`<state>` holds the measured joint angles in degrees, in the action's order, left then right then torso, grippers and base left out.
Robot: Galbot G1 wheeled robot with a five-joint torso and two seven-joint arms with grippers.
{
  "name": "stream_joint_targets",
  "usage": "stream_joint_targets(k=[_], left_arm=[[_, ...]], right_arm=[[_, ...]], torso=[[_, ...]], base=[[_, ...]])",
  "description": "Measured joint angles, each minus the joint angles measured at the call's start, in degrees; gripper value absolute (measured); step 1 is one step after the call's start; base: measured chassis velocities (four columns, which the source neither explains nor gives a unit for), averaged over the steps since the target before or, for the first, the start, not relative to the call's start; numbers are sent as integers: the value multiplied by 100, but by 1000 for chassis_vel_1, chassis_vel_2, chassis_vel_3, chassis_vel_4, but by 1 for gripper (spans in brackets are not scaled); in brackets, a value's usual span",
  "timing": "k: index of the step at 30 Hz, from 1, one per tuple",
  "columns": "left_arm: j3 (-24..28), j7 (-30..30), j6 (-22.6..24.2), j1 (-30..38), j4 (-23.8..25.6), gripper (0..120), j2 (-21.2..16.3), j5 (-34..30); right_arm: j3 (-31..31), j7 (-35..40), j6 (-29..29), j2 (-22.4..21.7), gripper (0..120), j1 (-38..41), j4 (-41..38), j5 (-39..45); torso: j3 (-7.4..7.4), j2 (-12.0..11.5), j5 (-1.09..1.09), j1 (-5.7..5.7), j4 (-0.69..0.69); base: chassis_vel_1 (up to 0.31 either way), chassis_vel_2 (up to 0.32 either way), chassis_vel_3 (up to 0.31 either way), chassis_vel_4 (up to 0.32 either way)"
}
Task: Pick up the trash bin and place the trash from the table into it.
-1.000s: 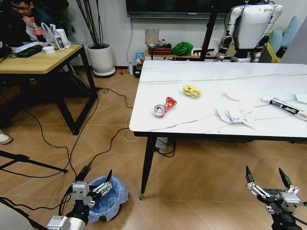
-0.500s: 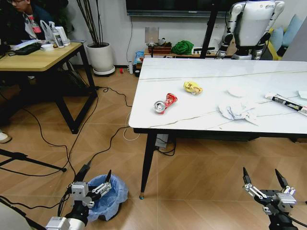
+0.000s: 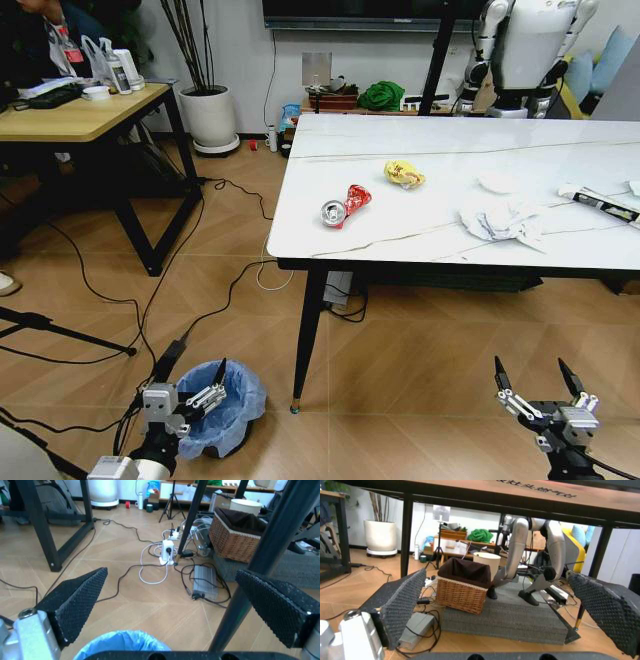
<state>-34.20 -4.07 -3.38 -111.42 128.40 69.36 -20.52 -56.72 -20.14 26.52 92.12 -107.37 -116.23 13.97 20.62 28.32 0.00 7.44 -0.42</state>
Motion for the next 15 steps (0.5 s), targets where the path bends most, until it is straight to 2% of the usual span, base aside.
stream_joint_targets(k=[15], left_arm=[[-45, 32, -44, 12, -179, 100, 92, -2]], right_arm=[[15, -18, 19, -51, 100, 55, 108, 118]], torso=[[-205, -341, 0, -136, 0]], base=[[0, 0, 0, 0]])
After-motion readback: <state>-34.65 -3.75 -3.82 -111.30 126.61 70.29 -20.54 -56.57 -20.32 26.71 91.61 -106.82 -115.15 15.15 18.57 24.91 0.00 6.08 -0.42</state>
